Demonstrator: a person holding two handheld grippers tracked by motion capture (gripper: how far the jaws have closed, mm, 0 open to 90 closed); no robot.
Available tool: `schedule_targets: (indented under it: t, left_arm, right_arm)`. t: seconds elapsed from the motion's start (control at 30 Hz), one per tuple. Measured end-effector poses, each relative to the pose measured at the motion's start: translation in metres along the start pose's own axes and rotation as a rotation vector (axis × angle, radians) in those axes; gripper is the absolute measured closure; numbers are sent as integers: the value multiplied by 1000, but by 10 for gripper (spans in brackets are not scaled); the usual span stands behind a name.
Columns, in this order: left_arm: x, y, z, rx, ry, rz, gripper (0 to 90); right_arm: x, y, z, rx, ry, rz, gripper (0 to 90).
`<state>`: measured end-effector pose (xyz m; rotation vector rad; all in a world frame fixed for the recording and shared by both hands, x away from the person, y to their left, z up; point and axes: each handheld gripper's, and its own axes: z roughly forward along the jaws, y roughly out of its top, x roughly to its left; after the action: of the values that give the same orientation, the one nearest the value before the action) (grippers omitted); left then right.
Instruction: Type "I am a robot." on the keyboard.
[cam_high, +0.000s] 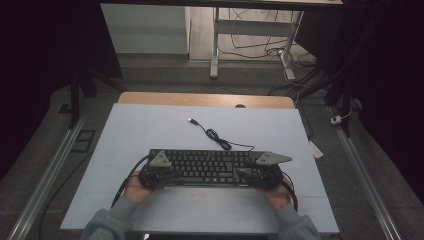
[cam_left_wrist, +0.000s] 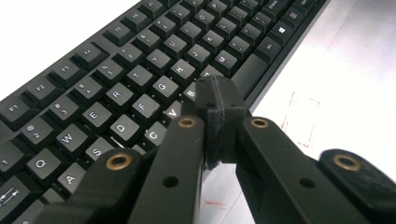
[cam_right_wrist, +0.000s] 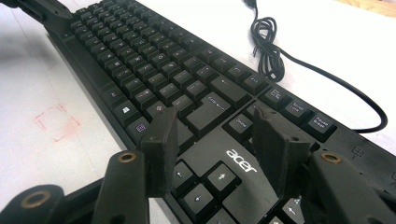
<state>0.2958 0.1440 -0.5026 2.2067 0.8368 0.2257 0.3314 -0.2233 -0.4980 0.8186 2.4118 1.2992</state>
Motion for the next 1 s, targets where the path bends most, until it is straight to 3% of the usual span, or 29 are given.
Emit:
schedule_targets:
  t: [0.37,0.73,1.0]
  left_arm:
    - [-5,0,14,37,-10,14,883]
    - [-6,0,22,64,7,23,883]
    - [-6,0,24,62,7,24,883]
  right_arm:
    - [0,0,1,-4,1,3,506]
    - [0,-1,1,5,0,0,505]
    - [0,-1,1,6,-1,-1,505]
